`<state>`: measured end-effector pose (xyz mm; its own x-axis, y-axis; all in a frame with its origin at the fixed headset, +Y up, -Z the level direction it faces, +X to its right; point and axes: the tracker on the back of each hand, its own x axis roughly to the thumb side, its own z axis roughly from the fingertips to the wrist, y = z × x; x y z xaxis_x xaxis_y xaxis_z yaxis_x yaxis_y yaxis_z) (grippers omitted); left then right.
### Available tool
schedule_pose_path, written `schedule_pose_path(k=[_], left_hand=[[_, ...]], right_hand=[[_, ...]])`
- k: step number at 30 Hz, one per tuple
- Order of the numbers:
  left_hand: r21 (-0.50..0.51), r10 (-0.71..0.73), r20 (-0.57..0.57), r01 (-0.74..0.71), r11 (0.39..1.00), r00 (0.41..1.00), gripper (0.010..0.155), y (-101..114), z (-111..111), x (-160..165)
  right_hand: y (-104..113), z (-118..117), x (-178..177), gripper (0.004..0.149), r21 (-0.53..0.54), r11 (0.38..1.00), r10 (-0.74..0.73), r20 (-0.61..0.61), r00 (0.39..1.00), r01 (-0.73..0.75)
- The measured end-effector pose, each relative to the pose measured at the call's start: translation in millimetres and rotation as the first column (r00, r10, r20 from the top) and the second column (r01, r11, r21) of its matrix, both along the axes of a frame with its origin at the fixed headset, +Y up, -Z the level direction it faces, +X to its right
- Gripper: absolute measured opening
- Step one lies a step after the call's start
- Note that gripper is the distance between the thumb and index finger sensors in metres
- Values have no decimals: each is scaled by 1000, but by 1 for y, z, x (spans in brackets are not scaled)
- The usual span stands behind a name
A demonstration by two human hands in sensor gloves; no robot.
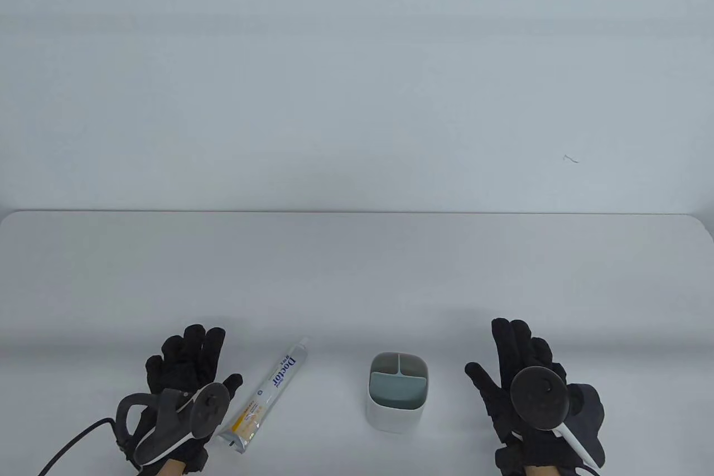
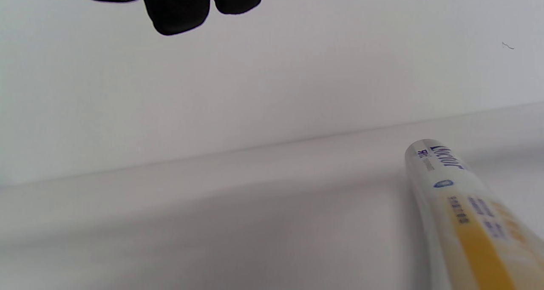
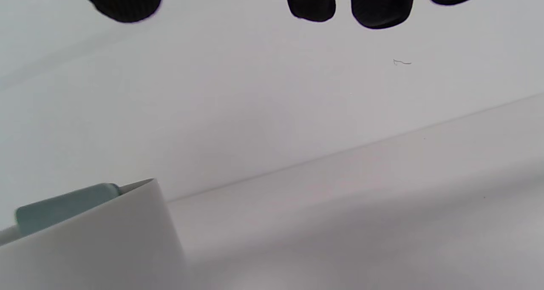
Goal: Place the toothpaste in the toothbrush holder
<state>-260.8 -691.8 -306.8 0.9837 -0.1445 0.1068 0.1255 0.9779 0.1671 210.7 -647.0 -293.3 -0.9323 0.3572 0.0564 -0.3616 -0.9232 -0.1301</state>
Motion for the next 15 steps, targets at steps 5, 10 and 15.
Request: schedule_pose_path(k=[5, 10, 15], left_hand=[[-4, -2, 6, 2, 1000, 1000, 78, 0, 0, 1], [-12, 26, 38, -25, 1000, 999, 78, -1, -2, 5], [-51, 54, 26, -53, 997, 998, 78, -6, 0, 7]], right_hand=[[0, 0, -1, 76, -4, 1000, -5, -7, 1000, 5], [0, 1, 2, 76, 6, 1000, -6, 11, 1000, 6], [-8, -1, 3, 75, -16, 1000, 13, 41, 999, -13]])
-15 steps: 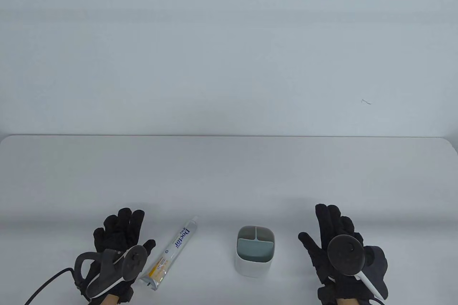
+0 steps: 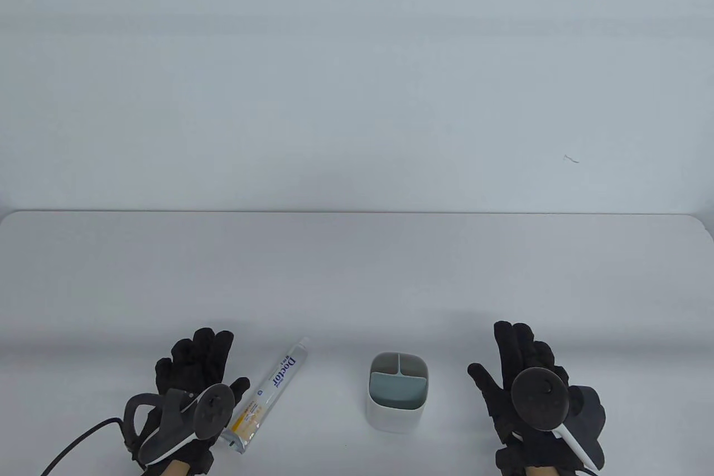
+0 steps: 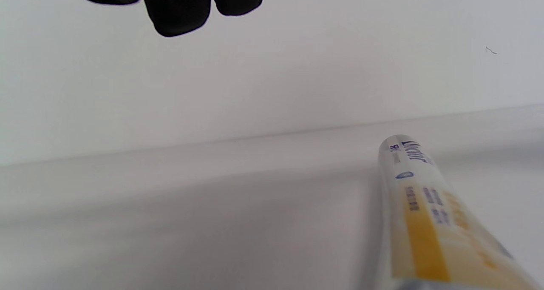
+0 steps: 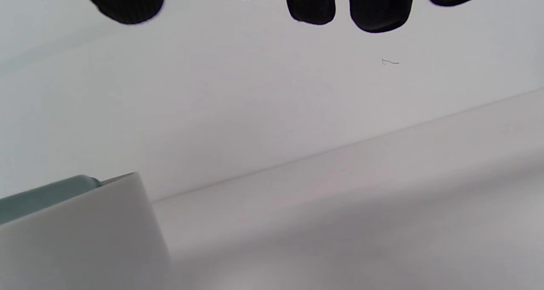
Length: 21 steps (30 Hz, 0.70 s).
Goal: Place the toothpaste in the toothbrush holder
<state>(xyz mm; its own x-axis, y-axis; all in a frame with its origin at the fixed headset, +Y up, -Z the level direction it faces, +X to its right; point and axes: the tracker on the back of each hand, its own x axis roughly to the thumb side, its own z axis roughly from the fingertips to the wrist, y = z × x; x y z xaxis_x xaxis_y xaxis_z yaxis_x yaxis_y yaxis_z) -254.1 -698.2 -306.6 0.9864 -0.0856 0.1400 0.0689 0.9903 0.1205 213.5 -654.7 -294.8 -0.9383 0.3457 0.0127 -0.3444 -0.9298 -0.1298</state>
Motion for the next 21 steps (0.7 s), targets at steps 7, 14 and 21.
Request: schedule_pose_path(k=[7, 14, 21], left_hand=[[-131, 130, -13, -131, 983, 991, 78, -17, -1, 8], [-286, 90, -9, -89, 954, 996, 80, -46, -8, 16], [-430, 29, 6, -24, 902, 1000, 77, -68, -9, 23]], right_hand=[[-3, 1, -3, 74, -1, 1000, -4, -5, 1000, 4], [-4, 0, -4, 74, -13, 1000, -14, -17, 1000, 14], [-5, 0, -4, 74, -23, 1000, -21, -24, 999, 20]])
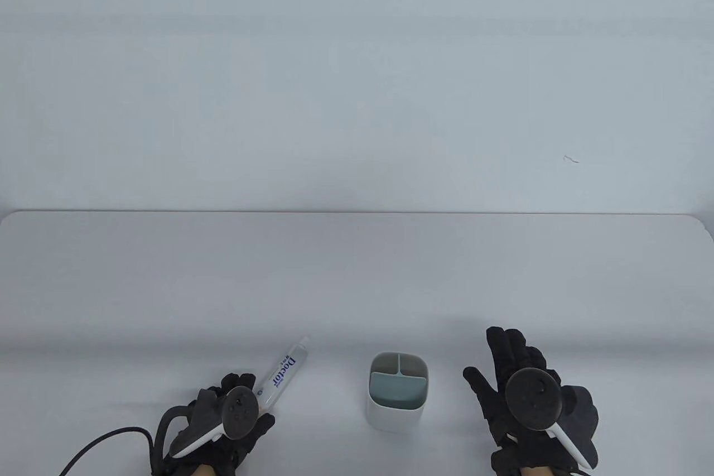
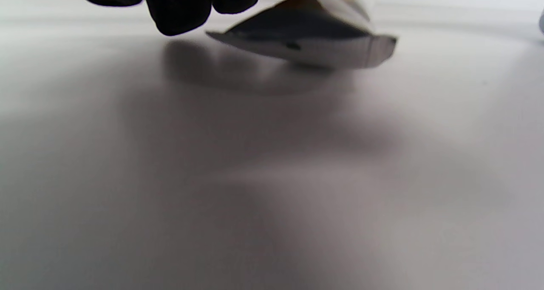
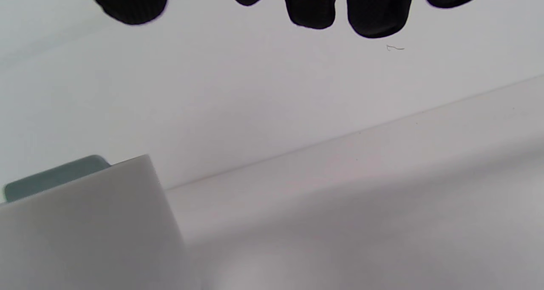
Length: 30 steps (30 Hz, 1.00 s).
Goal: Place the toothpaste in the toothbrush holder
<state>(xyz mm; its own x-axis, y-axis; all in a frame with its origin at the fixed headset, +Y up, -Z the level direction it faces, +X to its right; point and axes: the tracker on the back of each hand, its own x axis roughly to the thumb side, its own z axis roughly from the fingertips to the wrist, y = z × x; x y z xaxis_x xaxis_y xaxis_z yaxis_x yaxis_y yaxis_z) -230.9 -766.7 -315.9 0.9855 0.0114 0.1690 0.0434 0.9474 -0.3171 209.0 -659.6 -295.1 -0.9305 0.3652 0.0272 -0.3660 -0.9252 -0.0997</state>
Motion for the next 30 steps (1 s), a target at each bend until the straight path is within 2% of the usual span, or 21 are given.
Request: schedule_pose_path(k=[6, 11, 17, 23, 26, 30], left_hand=[[-41, -181, 53, 183, 982, 982, 75, -10, -1, 4], [-36, -153, 15, 153, 988, 988, 67, -9, -1, 5], [56, -187, 19, 186, 981, 982, 56, -3, -1, 7], [206, -305, 59, 287, 935, 951, 54, 2, 5, 20], [228, -335, 61, 313, 922, 940, 54, 2, 7, 25], [197, -314, 128, 286, 938, 941, 61, -3, 8, 27]], right_hand=[[-1, 0, 0, 73, -8, 1000, -10, 0, 1000, 10], [-1, 0, 1, 72, -10, 1000, -14, 0, 1000, 14], [-1, 0, 2, 72, -11, 1000, -27, 7, 1000, 27], [-1, 0, 2, 71, -15, 999, -30, 4, 1000, 30], [-1, -1, 2, 71, -15, 999, -33, 3, 999, 33], [-2, -1, 1, 70, -19, 999, -37, -3, 999, 37]])
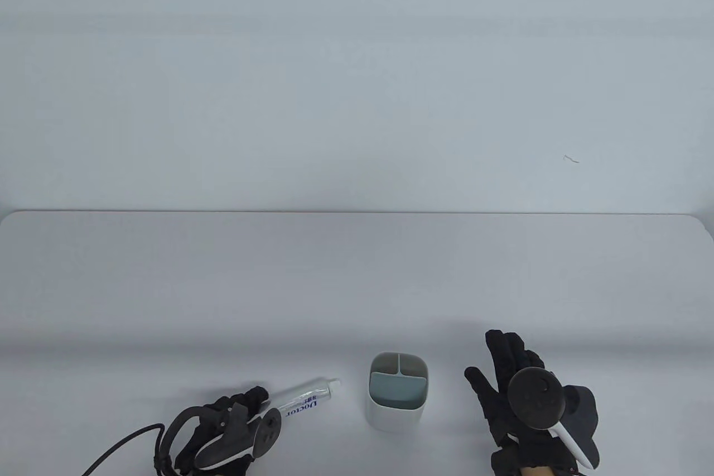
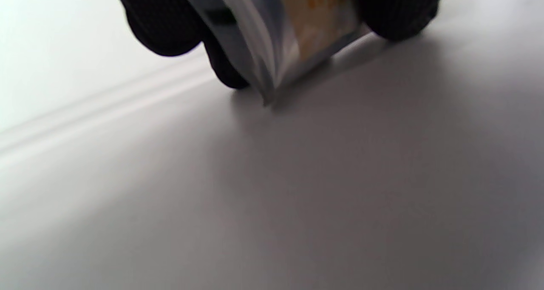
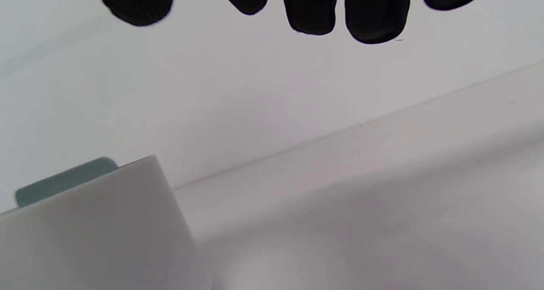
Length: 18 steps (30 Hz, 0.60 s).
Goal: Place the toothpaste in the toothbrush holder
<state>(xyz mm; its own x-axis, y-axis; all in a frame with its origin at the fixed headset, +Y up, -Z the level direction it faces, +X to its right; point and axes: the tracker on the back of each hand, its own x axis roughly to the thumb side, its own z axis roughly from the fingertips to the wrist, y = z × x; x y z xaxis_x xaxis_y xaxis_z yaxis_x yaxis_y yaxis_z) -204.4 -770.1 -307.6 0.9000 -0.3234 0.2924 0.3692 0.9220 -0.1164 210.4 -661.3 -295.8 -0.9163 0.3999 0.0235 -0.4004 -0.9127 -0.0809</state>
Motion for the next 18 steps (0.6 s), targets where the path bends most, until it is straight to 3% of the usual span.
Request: schedule_pose_path(k=[5, 11, 18], left_hand=[[-7, -9, 9, 9, 1000, 1000, 59, 1, -1, 0], [11, 70, -77, -70, 998, 995, 58, 5, -4, -7], [65, 164, -90, -159, 985, 982, 57, 20, -4, -11]], right_hand=[[0, 0, -1, 70, -2, 1000, -5, -6, 1000, 5], [-1, 0, -1, 70, -6, 1000, -26, -15, 1000, 25], [-2, 0, -7, 69, -16, 997, -70, -54, 996, 69]])
